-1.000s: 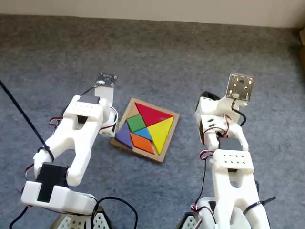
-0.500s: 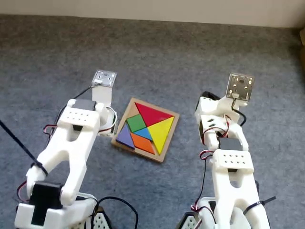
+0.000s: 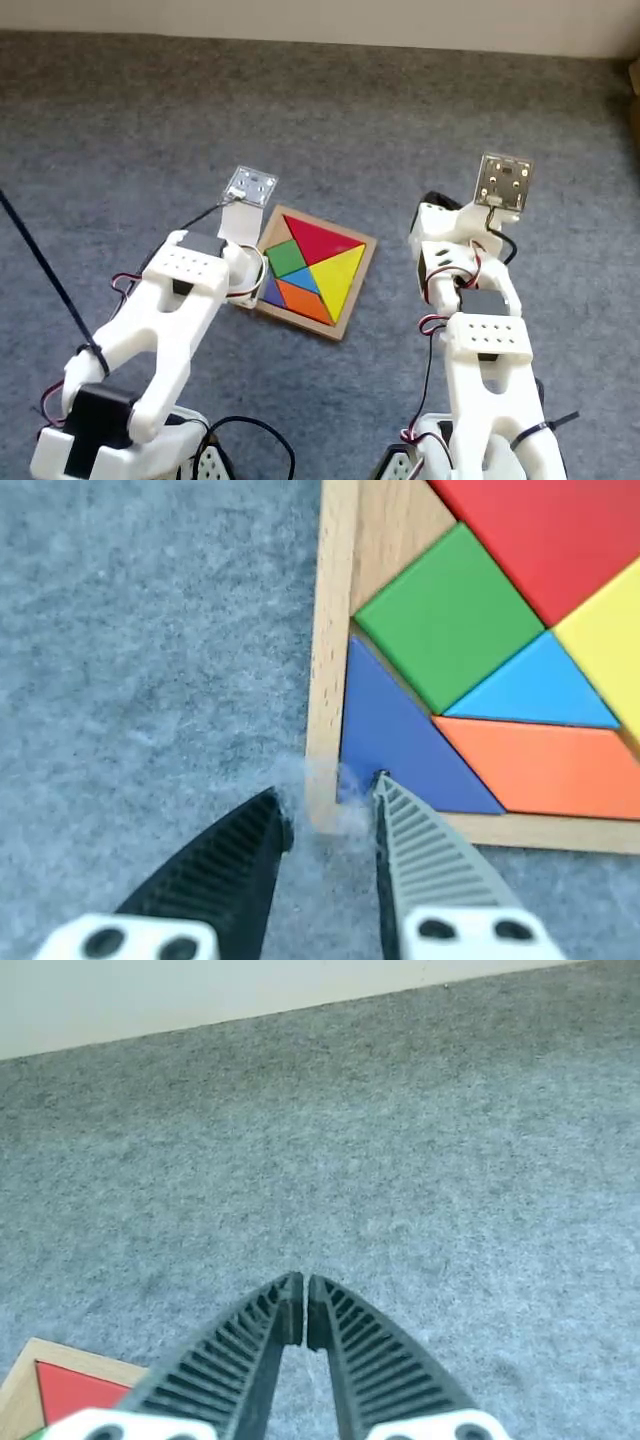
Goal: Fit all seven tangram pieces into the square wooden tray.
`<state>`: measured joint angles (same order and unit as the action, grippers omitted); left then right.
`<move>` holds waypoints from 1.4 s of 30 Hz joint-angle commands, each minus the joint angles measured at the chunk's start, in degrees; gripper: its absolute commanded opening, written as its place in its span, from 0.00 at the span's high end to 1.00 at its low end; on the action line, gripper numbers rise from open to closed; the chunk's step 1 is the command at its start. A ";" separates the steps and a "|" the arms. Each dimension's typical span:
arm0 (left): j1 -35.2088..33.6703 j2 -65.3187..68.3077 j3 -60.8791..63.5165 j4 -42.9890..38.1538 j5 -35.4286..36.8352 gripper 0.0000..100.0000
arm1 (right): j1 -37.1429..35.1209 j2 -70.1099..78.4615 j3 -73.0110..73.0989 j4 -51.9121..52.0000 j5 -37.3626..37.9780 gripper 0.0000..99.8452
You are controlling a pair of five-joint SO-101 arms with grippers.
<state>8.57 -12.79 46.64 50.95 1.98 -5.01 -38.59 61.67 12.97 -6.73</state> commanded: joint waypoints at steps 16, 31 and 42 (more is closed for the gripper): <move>-3.74 -24.31 8.40 0.09 -0.79 0.86 | 0.57 -2.24 -0.48 -1.71 0.88 0.97; -4.53 -72.22 36.53 -10.20 -1.05 0.97 | 0.84 -8.40 1.10 0.92 0.70 0.97; -4.53 -92.35 46.20 -10.20 -1.05 0.98 | 0.31 -39.08 11.74 6.02 0.70 0.97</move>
<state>4.79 -102.55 93.23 41.71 1.63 -5.01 -70.86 73.27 18.86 -6.73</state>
